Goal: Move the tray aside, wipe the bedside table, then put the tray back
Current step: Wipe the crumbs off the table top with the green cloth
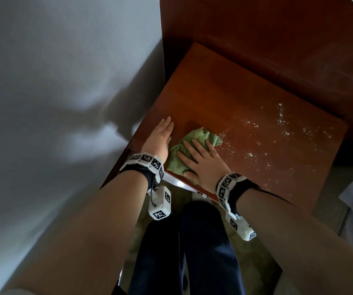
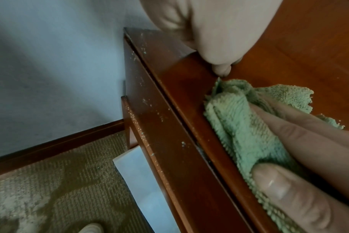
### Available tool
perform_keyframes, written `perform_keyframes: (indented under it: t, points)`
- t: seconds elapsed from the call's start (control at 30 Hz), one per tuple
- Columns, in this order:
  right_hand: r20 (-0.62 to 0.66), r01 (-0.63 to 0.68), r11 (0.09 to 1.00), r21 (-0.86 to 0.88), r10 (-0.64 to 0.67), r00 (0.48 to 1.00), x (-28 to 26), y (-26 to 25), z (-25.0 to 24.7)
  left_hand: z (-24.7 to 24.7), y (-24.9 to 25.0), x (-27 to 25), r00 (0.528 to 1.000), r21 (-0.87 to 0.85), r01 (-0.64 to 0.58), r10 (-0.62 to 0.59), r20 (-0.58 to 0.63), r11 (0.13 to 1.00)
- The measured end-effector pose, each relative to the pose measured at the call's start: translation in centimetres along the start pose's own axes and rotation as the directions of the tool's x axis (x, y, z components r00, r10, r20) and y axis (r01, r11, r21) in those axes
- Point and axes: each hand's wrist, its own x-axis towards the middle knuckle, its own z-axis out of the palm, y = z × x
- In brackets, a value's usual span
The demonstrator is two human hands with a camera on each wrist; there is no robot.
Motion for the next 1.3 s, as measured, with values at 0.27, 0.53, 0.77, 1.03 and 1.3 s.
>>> perform_keyframes:
  t: [0.27, 0.53, 0.77, 1.03, 1.3]
  points:
    - [-0.003, 0.213, 0.975, -0.059, -0.213, 0.977, -1.2, 1.6, 1.2, 0.5, 0.7, -0.4, 0.999, 0.023, 0.039, -0.039, -0.024, 0.999]
    - [0.065, 0.417, 0.898, -0.140, -0.412, 0.909, -2.2, 3.4, 1.1, 1.3, 2.3, -0.5, 0.988, 0.012, 0.138, -0.136, -0.075, 0.990]
    - [0.078, 0.572, 0.798, -0.191, -0.568, 0.819, -1.9, 5.5, 0.6, 1.5, 2.8, -0.9, 0.983, 0.035, 0.163, -0.159, -0.095, 0.986]
    - [0.119, 0.617, 0.749, -0.243, -0.608, 0.785, -1.2, 8.4, -0.6, 1.9, 3.8, -0.7, 0.972, 0.088, 0.221, -0.212, -0.099, 0.971]
    - [0.243, 0.532, 0.807, -0.256, -0.479, 0.844, -0.7, 11.5, -1.8, 2.3, 5.2, 0.1, 0.955, 0.100, 0.284, -0.272, -0.117, 0.954]
